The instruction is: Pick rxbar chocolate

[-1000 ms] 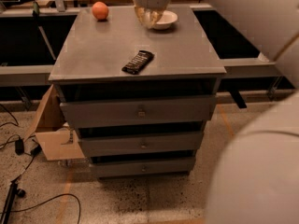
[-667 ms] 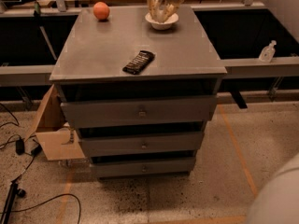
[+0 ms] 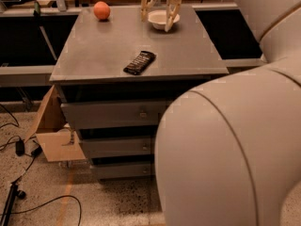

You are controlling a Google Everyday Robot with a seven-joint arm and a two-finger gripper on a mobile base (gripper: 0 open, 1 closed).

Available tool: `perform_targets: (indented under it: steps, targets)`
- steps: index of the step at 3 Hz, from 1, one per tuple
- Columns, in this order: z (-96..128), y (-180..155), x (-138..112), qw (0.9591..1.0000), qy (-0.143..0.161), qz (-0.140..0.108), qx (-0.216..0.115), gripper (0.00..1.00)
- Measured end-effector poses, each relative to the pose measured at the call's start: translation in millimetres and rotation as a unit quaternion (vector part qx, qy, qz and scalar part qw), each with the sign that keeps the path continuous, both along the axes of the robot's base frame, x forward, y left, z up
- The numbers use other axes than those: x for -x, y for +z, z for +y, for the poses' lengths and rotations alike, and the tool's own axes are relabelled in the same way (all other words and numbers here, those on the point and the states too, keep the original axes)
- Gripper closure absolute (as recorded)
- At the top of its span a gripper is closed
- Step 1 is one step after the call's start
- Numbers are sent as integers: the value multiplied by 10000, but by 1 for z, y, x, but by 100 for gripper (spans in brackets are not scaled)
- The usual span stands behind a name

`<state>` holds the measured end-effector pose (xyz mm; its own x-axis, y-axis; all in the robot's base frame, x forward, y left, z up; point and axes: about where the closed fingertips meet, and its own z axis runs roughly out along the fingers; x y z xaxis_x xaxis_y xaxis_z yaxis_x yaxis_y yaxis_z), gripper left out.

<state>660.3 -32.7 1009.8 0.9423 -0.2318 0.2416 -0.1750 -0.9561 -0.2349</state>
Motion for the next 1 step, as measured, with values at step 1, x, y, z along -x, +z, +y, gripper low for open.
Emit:
perform_targets:
  steps: [1]
  targets:
    - [10,16,-12,9996,36,-247,-132,0]
